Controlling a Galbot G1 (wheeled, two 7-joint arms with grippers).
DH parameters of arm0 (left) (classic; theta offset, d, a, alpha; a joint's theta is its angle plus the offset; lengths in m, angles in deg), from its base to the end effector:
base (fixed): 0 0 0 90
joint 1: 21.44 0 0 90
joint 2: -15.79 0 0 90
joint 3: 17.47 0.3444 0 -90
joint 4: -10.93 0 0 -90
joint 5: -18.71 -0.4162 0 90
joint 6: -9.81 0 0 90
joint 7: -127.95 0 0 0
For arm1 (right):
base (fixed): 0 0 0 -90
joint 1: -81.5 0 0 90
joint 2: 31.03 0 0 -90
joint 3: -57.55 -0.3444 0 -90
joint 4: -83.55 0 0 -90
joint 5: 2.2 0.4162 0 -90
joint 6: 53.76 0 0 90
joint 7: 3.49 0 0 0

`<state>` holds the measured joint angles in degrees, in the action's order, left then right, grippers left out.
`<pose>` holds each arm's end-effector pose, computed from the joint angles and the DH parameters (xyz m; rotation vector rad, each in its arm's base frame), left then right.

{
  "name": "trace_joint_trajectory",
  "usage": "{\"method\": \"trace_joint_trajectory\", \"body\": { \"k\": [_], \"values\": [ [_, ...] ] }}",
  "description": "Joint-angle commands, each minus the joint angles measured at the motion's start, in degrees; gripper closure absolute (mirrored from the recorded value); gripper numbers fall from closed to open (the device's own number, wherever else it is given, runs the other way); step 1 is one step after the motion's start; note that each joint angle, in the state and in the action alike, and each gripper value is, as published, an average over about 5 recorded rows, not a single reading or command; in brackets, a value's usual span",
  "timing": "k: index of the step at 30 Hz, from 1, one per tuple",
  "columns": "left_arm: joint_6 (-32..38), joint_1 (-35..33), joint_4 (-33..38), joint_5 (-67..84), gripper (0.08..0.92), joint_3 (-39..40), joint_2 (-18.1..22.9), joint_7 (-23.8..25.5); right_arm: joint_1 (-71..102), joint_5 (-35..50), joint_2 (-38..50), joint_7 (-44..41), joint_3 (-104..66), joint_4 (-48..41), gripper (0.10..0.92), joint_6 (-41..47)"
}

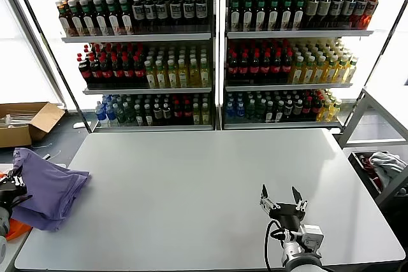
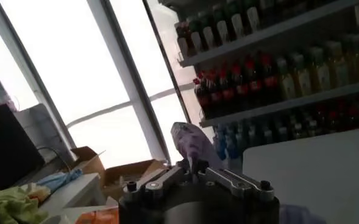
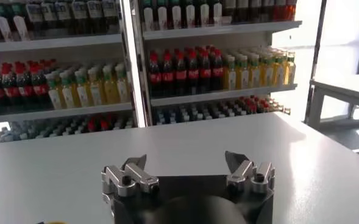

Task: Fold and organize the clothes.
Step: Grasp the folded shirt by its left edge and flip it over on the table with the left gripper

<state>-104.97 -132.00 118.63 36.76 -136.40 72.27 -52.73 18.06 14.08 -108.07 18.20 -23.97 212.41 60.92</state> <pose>0.2983 0.2802 -0.1928 0.4889 -2.7803 -0.4675 0.2456 0.0279 -0.2255 -0.1052 -2.8566 -0.0820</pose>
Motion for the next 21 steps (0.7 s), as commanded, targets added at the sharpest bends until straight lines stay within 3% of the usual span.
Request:
{"method": "trace_joint_trajectory", "body": {
  "k": [1, 6, 11, 21],
  "values": [
    [-0.38, -0.83, 12.21, -8.40, 0.885, 12.60, 4.43, 0.22, 0.75, -0.34, -0.35, 0.12, -0.75, 0.05, 0.203, -0.15],
    [-3.16, 2.21, 12.81, -8.10, 0.885, 30.61, 12.05, -1.52, 2.53, -1.58, -1.58, 0.15, -0.97, 0.01, 0.203, -0.77],
    [-6.29, 5.98, 12.37, -8.49, 0.885, 43.41, 18.31, -3.96, 3.04, -2.40, -3.14, 0.56, -1.07, 0.09, 0.203, -0.27],
    [-8.09, 10.56, 6.20, -6.09, 0.885, 50.49, 22.88, -7.62, 3.67, -5.49, -5.70, 0.72, 0.08, -0.45, 0.203, 0.07]
  ]
}}
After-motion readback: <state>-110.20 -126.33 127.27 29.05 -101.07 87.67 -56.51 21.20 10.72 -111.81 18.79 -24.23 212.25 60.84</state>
